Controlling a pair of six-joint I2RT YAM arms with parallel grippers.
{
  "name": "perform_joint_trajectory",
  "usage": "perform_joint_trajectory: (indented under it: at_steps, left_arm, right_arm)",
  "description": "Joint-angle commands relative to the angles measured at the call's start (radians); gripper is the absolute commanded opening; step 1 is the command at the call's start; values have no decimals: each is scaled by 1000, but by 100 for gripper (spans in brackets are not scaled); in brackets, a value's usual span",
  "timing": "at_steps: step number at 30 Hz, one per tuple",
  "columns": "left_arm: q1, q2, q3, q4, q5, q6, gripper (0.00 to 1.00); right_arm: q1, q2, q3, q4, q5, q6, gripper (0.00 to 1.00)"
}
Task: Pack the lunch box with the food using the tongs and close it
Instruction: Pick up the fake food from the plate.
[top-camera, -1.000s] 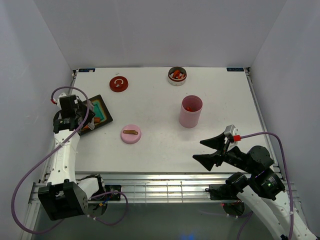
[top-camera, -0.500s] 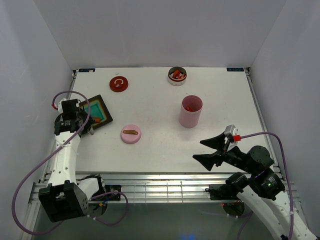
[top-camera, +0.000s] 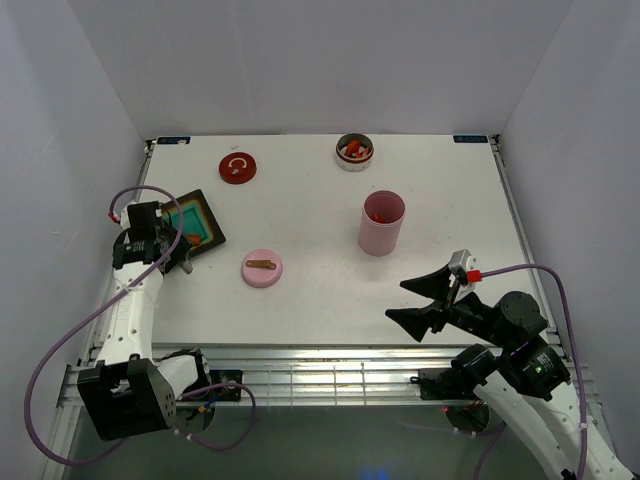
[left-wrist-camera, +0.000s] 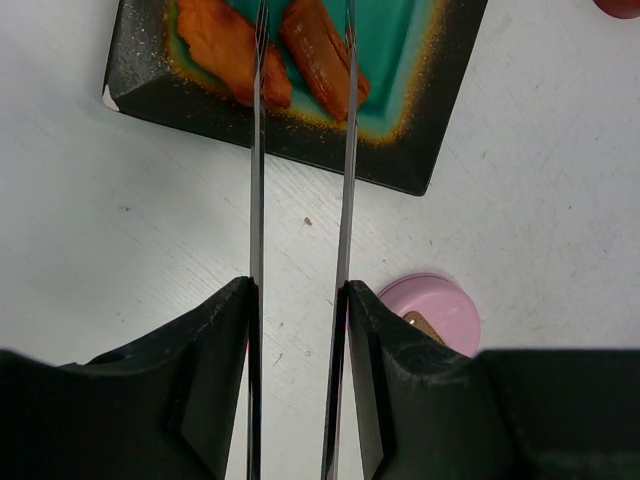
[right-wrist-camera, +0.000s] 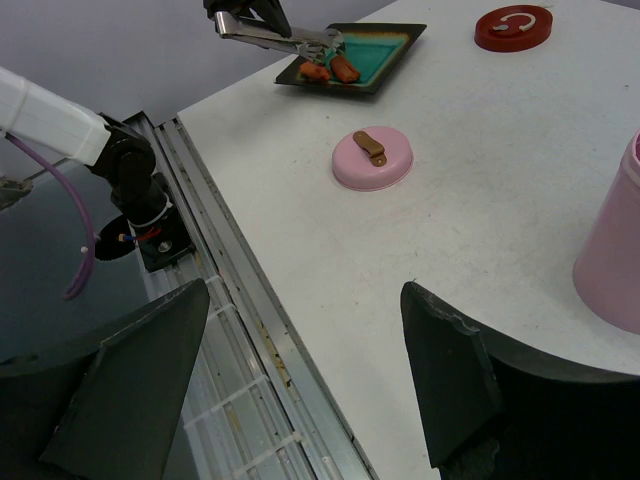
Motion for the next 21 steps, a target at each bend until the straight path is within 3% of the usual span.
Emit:
perform_joint_trajectory:
  at_steps: [1, 21]
  left_arm:
    - [-2, 11, -9, 61, 23, -6, 52]
    - [-59, 153, 28, 164, 83, 9, 51]
  right_arm:
    - [8, -14, 32, 10, 6, -7, 83]
    - [9, -13, 32, 13, 7, -8, 83]
